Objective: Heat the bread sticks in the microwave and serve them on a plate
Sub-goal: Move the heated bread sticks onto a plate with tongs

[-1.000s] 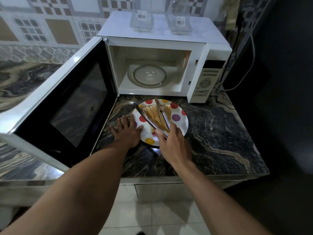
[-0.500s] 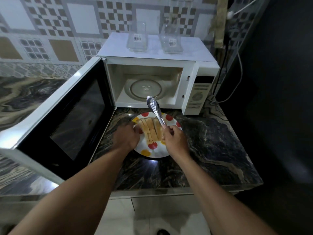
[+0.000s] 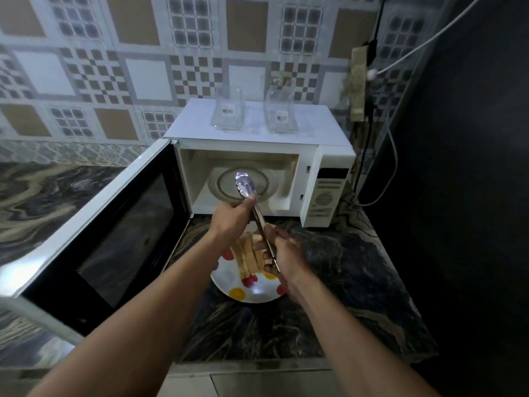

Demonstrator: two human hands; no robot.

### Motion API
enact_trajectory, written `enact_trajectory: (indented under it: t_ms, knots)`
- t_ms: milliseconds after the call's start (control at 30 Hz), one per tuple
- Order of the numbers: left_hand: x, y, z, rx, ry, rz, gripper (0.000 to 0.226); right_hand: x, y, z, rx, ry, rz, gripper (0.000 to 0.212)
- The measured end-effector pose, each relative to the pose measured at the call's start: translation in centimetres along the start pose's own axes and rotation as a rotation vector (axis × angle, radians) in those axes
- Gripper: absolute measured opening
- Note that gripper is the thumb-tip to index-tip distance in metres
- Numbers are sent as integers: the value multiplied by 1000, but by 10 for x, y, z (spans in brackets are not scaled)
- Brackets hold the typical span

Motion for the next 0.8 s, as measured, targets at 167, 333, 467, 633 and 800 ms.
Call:
enact_trajectory:
  t_ms: [167, 333, 467, 633, 800]
  knots:
    - [-9, -5, 7, 117, 162, -122, 38, -1, -2, -15, 18, 15, -74, 23]
    - [-10, -4, 31, 93, 220, -119, 30, 7, -12, -20, 35, 196, -111, 10]
    - [-11, -5, 45, 27, 141, -101, 28, 10, -14, -17, -47, 169, -212, 9]
    - [-12, -2, 51, 18, 154, -100, 28, 14, -15, -25, -41, 145, -257, 22]
    - [-12, -7, 56, 20, 215, -95, 28, 17, -19, -27, -49, 140, -261, 33]
Point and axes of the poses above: each hand's wrist, its own y-axis away from the middle knuckle, its own x-axis out of the back of the hand, z = x × y, the point moved 10 cm from there along -y, towards the middle knuckle, and after that the axes turned 13 degrees about z, right-handed, at the moved point
